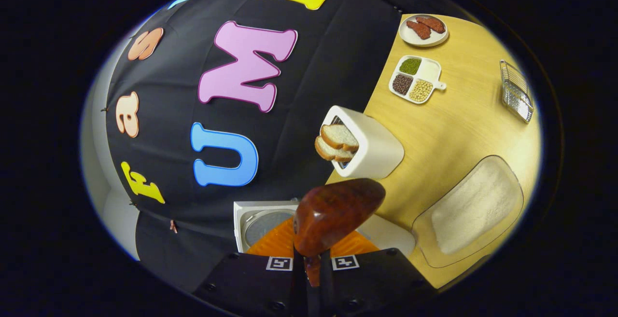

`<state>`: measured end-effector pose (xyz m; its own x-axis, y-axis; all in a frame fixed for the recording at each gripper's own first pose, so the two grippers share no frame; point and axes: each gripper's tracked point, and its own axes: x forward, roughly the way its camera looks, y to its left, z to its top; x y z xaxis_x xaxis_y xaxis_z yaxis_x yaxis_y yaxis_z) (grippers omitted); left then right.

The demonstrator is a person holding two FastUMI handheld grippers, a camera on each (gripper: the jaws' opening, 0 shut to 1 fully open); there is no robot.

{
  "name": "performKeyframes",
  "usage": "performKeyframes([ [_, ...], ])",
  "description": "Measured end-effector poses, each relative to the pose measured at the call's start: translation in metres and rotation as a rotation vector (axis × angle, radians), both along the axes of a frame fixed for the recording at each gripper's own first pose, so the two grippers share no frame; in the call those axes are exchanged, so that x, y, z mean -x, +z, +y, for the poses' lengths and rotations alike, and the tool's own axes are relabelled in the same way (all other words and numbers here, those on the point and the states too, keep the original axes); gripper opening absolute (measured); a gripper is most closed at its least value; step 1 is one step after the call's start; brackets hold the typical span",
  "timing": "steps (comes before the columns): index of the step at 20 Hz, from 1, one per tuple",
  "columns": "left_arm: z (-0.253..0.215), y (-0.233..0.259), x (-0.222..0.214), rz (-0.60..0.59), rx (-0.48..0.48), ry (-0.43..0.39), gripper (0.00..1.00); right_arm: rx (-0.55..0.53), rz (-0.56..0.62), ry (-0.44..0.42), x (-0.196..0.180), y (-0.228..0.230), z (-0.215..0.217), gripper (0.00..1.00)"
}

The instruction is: Close the left gripper, press the button to open the rice cooker; take a wooden spoon from the chopstick holder with the right hand, scoop a spoonful of rice and pour it into the rice cooker, then put the wooden spoon back into the chopstick holder.

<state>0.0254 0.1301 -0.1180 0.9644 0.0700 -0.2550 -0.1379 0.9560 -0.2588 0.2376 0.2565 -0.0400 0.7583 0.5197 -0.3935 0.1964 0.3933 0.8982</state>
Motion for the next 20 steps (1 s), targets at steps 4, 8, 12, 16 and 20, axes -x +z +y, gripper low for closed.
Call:
performKeyframes([
  [4,0.021,0.002,0.002,0.001,-0.001,0.04,0.97,-0.008,0.001,0.055,-0.011,-0.004,0.051,0.14],
  [8,0.036,0.0,0.004,0.012,0.01,0.069,0.96,0.061,-0.035,0.096,-0.019,-0.017,0.094,0.14],
  [12,0.052,-0.004,0.01,0.018,0.015,0.098,0.95,0.202,-0.113,0.164,-0.018,-0.029,0.13,0.15],
  [16,0.058,-0.005,0.014,0.016,0.081,0.119,0.97,0.345,-0.234,0.215,-0.022,-0.019,0.162,0.14],
  [20,0.064,-0.003,0.019,0.01,0.089,0.131,0.96,0.485,-0.343,0.268,-0.022,-0.02,0.18,0.14],
])
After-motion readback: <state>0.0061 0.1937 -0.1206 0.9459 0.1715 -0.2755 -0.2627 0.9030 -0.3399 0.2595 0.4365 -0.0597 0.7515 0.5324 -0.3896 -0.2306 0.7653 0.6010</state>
